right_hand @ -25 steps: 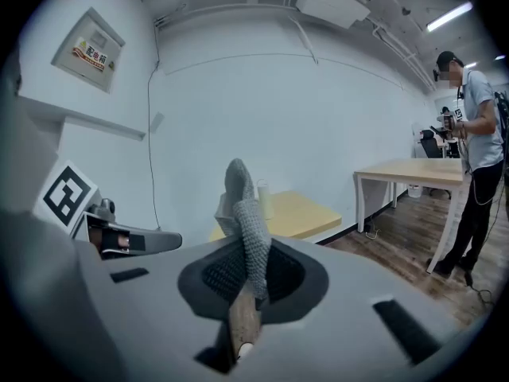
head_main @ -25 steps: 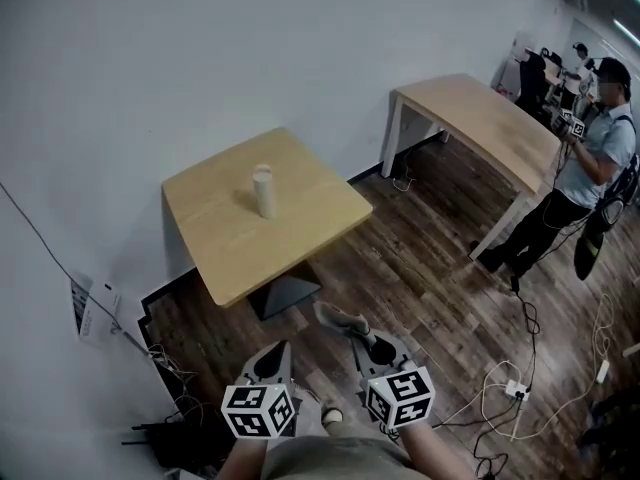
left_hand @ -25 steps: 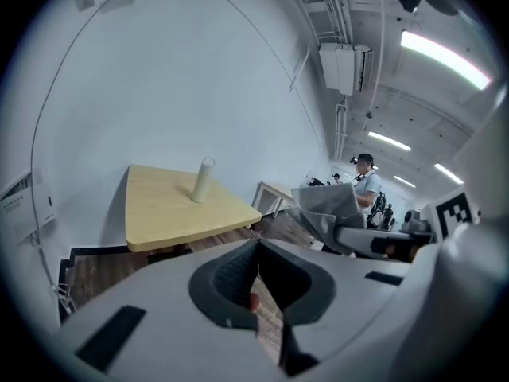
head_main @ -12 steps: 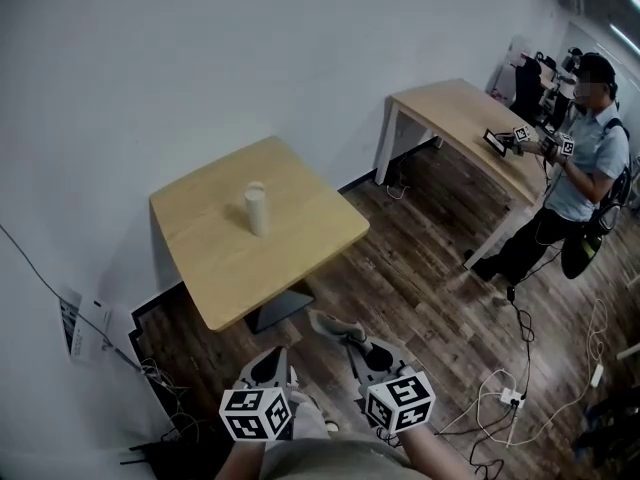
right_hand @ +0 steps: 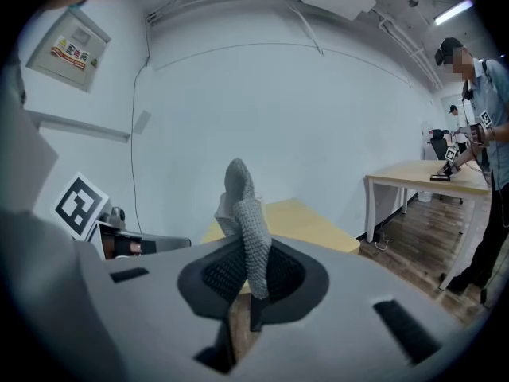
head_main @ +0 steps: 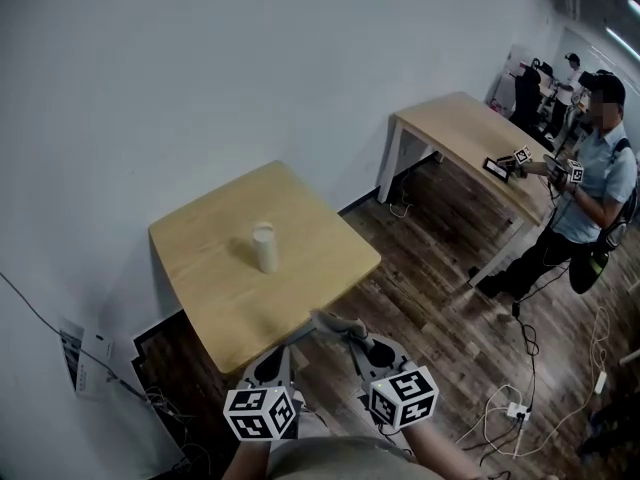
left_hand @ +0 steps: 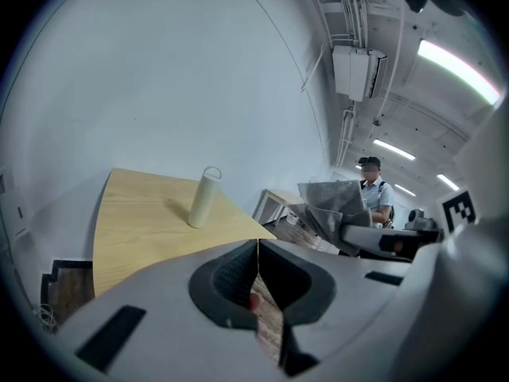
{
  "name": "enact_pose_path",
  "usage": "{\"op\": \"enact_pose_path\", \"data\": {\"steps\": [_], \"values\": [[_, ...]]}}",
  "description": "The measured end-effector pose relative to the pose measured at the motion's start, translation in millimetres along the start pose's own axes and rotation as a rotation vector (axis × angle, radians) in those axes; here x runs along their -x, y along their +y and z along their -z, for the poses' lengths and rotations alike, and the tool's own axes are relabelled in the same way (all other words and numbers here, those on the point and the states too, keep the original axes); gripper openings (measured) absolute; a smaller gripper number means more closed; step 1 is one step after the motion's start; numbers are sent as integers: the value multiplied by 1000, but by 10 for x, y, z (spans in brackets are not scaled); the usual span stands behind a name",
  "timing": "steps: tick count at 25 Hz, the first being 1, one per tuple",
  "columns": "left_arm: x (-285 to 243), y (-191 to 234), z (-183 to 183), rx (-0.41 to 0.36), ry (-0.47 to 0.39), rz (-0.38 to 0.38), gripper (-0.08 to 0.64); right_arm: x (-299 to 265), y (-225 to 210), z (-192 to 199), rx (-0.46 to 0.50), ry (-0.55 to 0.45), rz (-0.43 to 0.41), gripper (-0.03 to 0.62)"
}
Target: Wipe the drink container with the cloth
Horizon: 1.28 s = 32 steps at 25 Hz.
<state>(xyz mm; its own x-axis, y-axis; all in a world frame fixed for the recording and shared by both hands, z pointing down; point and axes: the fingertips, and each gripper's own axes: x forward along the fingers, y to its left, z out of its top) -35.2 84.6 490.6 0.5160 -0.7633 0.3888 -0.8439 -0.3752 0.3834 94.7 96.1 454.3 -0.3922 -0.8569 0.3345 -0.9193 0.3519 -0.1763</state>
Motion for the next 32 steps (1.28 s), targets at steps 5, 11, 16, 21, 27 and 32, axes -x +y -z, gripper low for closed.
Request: {"op": "enact_pose_path", "data": {"steps": [5, 11, 16, 21, 27, 32], "values": [[-204, 269, -187, 8, 7, 2, 3, -348, -21, -111, -12, 7, 8, 18], [-416, 595, -429, -4, 10, 12, 3, -759, 6, -256, -21, -5, 19, 18], [-516, 838, -549, -3, 9, 13, 3, -1013, 19, -338, -17, -19, 37, 18], [-515, 1007, -588, -3, 3, -14, 3, -1191, 60, -445, 23, -39, 36, 18], [-509, 1162, -556, 30, 3, -75, 3, -1538, 168, -499, 108, -28, 2, 18], [-572, 1332, -588, 67, -24, -157, 3, -1988, 181, -434, 163, 6, -24, 18]]}}
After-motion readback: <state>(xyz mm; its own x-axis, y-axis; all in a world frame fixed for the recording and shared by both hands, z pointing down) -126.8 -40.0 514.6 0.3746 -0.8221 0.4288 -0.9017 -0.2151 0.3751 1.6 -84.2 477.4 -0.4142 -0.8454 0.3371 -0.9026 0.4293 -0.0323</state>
